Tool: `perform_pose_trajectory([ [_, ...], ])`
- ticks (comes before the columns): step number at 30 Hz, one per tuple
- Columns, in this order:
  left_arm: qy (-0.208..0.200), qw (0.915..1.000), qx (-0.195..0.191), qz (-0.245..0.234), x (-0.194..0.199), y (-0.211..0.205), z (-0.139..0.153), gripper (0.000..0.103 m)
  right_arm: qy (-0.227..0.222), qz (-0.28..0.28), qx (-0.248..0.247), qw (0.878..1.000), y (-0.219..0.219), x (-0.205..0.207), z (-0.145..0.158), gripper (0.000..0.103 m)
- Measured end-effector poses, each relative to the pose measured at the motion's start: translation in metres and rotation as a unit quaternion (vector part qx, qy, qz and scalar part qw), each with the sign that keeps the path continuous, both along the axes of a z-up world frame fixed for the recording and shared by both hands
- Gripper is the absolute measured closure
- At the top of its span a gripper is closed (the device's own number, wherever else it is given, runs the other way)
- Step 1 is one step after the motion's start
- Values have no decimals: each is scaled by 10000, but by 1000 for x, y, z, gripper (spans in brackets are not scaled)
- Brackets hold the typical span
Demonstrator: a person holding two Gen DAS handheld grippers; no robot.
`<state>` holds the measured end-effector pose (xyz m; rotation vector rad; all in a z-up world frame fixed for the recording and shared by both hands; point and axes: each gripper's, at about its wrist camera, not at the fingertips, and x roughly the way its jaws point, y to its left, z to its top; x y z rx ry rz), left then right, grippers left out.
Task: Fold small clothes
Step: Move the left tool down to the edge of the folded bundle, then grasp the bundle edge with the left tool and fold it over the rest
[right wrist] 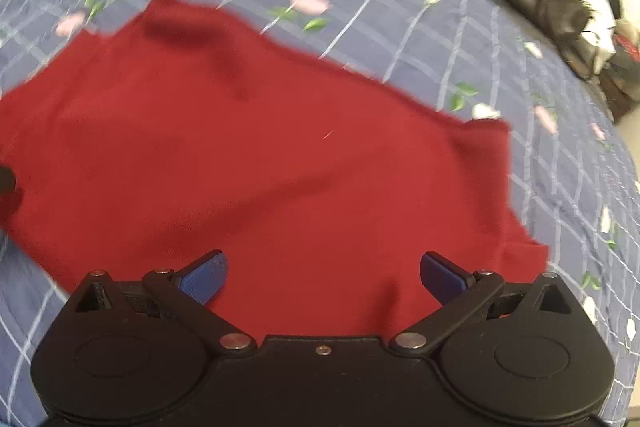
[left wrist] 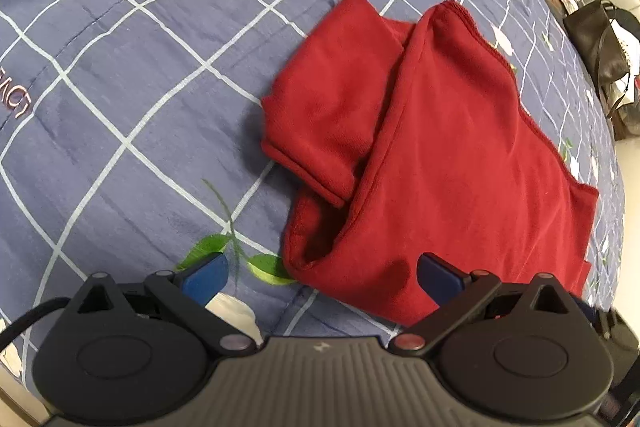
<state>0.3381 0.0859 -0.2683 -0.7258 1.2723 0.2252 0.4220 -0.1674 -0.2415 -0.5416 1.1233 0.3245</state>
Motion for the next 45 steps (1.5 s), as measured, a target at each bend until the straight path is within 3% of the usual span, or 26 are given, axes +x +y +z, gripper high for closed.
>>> perform_pose_trajectory([
  [4, 92, 10000, 34, -6, 4, 0, -3, 0, 57, -162, 19, 9999, -7, -19, -9, 1],
  [8, 176, 9998, 4, 18, 8, 3, -6, 0, 399, -446, -31, 9982, -18, -34, -18, 1],
  [11, 213, 9998, -2, -62, 10, 4, -7, 0, 320, -415, -23, 9986, -21, -43, -19, 0],
  [14, 273, 9996, -49, -56, 18, 4, -7, 0, 342, -468, -13, 9983, -22, -43, -21, 0],
  [20, -131, 9999, 89, 20, 36, 7, 1, 1, 408, -661, -45, 9970, -19, -36, -23, 0],
  [25, 33, 10000, -32, -83, 50, 16, -11, 1, 474, -825, 115, 9954, -29, -33, -28, 0],
  [31, 29, 9998, -178, 24, 46, 20, -9, 10, 531, -956, 230, 9937, -34, -29, -30, 0],
  [39, -151, 9992, -363, -57, 46, 14, -2, 40, 472, -1073, 178, 9929, -33, -29, -32, 0],
  [45, 31, 9995, -301, 44, 50, 14, -8, 47, 466, -1089, 199, 9928, -34, -29, -32, 0],
])
